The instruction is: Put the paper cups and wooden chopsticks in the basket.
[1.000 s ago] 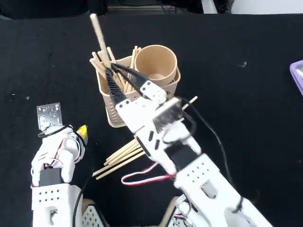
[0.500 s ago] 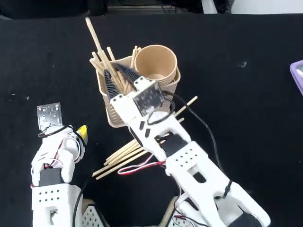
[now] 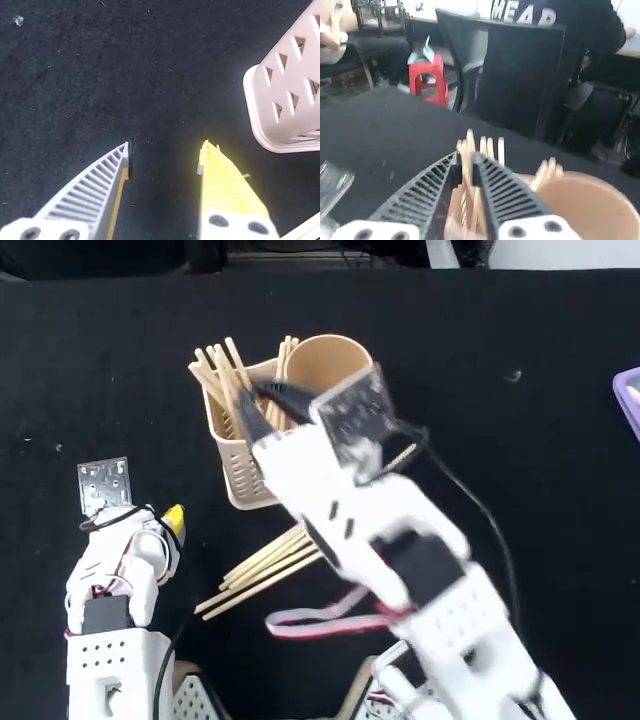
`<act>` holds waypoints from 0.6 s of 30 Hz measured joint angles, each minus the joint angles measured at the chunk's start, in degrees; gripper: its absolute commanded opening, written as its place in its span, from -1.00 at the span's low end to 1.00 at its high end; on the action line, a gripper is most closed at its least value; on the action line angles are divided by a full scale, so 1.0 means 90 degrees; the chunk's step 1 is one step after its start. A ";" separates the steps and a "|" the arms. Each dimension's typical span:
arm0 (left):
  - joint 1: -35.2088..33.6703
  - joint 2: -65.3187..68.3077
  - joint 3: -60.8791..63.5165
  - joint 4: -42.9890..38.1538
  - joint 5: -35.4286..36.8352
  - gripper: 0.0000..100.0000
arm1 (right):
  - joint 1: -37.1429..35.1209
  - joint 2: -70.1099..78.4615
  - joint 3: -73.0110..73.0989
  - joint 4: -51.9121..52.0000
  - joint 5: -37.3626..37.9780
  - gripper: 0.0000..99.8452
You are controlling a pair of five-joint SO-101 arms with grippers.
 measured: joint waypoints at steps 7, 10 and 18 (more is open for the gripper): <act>0.0000 0.0000 0.0000 0.0000 0.0000 -0.55 | -0.0440 -0.0928 0.0801 0.3350 0.1455 -0.57; -0.0010 0.0000 0.0000 0.0147 0.0000 -0.55 | -0.0488 -0.0928 0.1651 0.3507 0.2227 -0.58; -0.1260 0.0000 -0.0156 0.0332 0.0400 -0.55 | -0.0488 -0.0928 0.3878 0.2501 0.4259 -0.57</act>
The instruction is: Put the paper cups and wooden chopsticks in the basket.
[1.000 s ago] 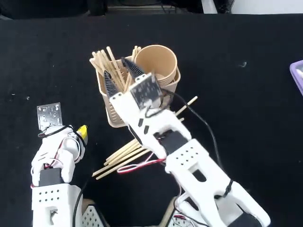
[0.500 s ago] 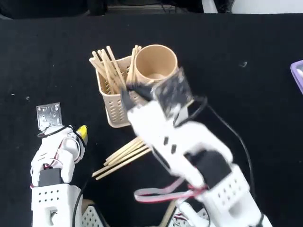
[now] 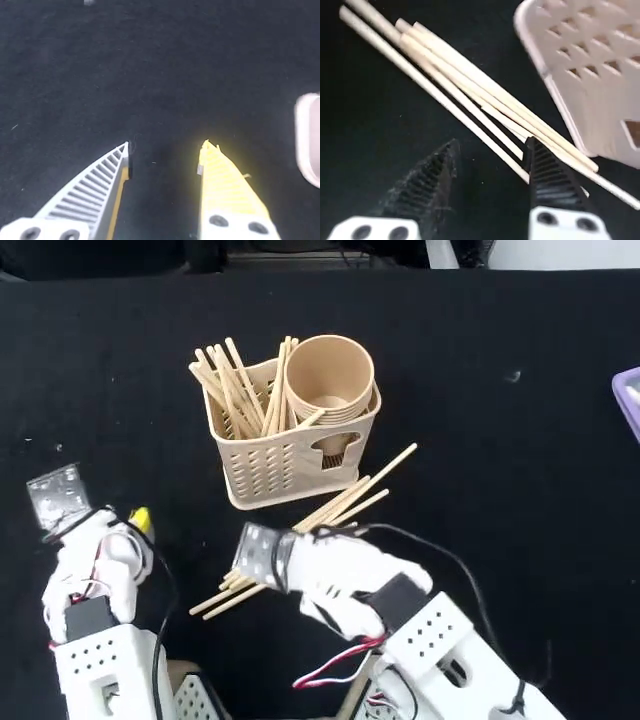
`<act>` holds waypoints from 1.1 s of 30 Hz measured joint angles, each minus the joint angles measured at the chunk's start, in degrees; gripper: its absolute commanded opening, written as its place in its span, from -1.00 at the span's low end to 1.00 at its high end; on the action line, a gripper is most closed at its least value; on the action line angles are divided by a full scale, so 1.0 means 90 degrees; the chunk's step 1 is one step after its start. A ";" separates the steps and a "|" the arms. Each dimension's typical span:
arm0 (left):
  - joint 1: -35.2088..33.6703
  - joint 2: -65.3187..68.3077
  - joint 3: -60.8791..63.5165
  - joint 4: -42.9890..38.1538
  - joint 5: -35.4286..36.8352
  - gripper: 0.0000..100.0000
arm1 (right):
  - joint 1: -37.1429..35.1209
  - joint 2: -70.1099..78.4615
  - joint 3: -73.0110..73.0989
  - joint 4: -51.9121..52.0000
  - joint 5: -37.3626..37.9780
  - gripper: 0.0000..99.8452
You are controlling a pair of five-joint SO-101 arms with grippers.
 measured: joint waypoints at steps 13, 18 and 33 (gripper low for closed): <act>-0.0156 0.0000 -0.0059 -0.0010 0.0098 -0.55 | 0.0088 0.1963 -0.0400 -0.0381 0.1446 -0.41; -0.0205 0.0000 -0.0068 -0.0010 0.0098 -0.55 | 0.0137 0.3145 -0.0567 -0.1084 0.2188 -0.47; -0.0527 0.0000 -0.0176 -0.0010 0.0098 -0.55 | 0.0225 0.5031 -0.1661 -0.1504 0.2520 -0.47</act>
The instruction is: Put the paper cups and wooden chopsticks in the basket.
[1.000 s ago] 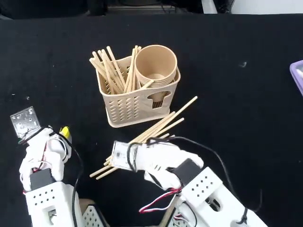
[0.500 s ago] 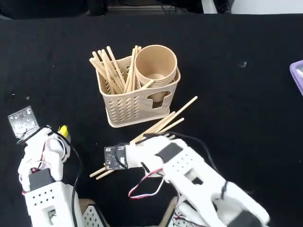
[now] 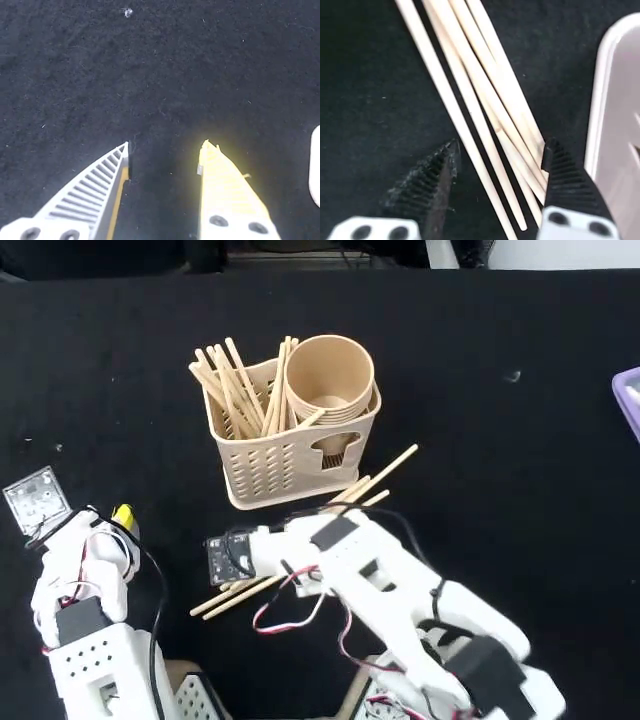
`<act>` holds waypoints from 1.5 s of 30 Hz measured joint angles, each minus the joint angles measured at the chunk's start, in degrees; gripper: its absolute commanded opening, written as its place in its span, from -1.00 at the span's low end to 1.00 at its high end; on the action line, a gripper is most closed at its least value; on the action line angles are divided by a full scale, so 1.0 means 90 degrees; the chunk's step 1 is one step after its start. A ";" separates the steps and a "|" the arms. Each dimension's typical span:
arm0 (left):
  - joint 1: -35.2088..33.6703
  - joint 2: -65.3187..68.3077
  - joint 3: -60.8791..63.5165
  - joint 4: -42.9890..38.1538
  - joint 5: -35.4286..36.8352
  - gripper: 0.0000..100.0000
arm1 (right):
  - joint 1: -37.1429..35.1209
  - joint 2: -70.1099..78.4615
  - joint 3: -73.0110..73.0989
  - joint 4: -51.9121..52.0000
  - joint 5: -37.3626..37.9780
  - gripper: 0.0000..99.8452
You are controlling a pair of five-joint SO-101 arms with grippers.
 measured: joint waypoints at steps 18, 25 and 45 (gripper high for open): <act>0.0000 0.0000 0.0000 0.0000 0.0000 -0.55 | 0.0557 -0.0059 -0.0166 0.0332 -0.0029 -0.98; 0.0010 0.0000 0.0000 0.0000 0.0000 -0.55 | 0.0840 -0.1035 0.0342 0.1104 -0.0029 -0.98; 0.0156 0.0000 0.0000 0.0000 0.0000 -0.55 | 0.0869 -0.0615 0.0635 0.0078 -0.1573 -0.95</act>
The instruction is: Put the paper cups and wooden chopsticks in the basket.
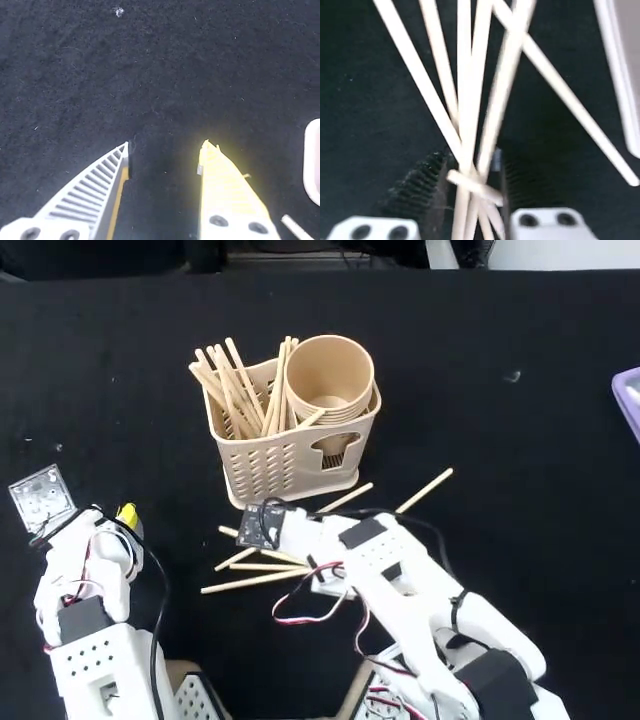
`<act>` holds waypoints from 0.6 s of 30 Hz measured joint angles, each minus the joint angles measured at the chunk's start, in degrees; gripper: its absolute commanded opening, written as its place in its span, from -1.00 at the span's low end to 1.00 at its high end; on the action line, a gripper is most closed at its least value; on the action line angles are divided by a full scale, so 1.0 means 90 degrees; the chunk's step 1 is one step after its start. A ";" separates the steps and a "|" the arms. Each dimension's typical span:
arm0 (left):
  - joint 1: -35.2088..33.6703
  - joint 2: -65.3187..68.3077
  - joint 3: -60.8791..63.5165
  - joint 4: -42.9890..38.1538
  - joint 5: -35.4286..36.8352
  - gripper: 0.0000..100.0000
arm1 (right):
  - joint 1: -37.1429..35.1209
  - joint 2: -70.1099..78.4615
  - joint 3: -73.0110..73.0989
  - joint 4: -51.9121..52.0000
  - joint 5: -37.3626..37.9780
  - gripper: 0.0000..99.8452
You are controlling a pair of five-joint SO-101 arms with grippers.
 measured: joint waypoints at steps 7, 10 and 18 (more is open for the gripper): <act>0.0000 0.0000 0.0000 0.0000 0.0000 -0.55 | -0.0010 -0.0176 -0.0156 0.0391 0.0000 -0.96; 0.0000 0.0000 0.0000 0.0000 0.0000 -0.55 | -0.0010 -0.0488 -0.0176 0.0694 0.0000 -0.90; 0.0000 0.0000 0.0000 0.0000 0.0000 -0.55 | -0.0010 -0.0596 0.0098 0.0733 0.0000 -0.68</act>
